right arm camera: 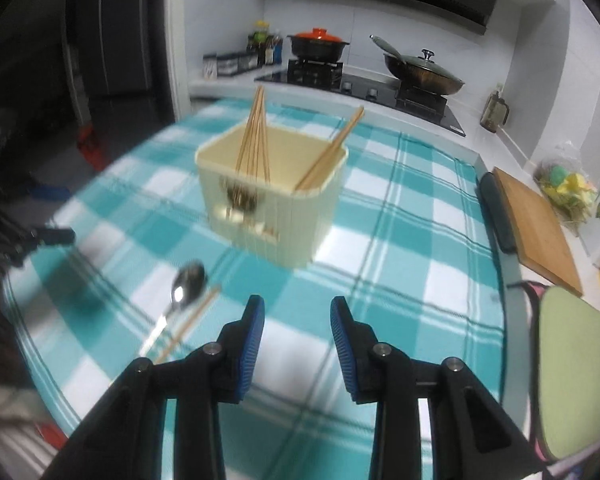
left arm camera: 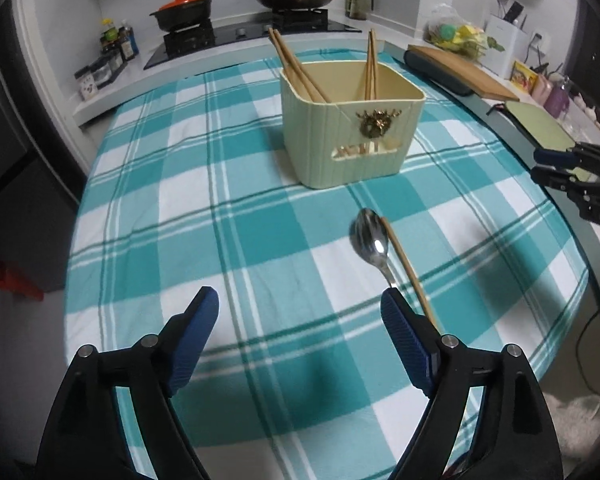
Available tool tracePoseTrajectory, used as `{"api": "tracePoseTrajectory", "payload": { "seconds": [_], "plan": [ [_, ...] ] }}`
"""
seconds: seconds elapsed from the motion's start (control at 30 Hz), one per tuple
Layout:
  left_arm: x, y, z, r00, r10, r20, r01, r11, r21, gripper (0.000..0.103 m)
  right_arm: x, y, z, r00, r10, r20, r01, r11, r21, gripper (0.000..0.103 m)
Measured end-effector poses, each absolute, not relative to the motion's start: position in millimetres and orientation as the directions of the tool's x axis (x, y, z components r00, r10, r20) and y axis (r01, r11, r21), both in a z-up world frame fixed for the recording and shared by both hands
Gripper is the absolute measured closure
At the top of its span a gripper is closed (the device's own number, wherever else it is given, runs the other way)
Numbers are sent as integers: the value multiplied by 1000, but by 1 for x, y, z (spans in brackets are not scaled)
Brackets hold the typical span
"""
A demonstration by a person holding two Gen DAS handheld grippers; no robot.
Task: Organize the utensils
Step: 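Withdraw both open tools back over the last spoon and chopstick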
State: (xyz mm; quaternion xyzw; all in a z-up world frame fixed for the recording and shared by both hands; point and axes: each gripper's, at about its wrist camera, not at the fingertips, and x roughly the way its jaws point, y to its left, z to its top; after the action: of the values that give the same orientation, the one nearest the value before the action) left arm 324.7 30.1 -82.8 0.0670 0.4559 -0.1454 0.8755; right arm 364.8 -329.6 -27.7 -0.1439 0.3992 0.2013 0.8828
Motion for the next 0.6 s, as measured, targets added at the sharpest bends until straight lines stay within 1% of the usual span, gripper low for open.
{"api": "tracePoseTrajectory", "payload": {
  "seconds": [0.03,0.1,0.2,0.3,0.4,0.53,0.6],
  "plan": [
    [316,29,-87,545,-210,-812,305,952,-42,13,354,-330,-31,602,232,-764,-472,875,-106,68],
    [299,26,-98,556,-245,-795,281,955,-98,12,329,-329,-39,607,239,-758,-465,880,-95,68],
    [277,19,-122,570,-264,-778,231,960,-157,12,301,-325,-60,588,295,-753,-438,899,10,68],
    [263,15,-148,575,-197,-795,144,980,-138,12,285,-311,-96,551,338,-763,-402,909,112,68],
    [251,15,-163,563,-186,-805,115,982,-147,12,274,-294,-130,518,344,-783,-368,916,160,68],
    [240,18,-171,586,-156,-795,89,988,-129,12,264,-282,-149,498,352,-792,-340,920,196,69],
    [240,22,-173,585,-162,-794,80,987,-142,12,265,-277,-150,495,358,-792,-339,919,203,72]
  ]
}}
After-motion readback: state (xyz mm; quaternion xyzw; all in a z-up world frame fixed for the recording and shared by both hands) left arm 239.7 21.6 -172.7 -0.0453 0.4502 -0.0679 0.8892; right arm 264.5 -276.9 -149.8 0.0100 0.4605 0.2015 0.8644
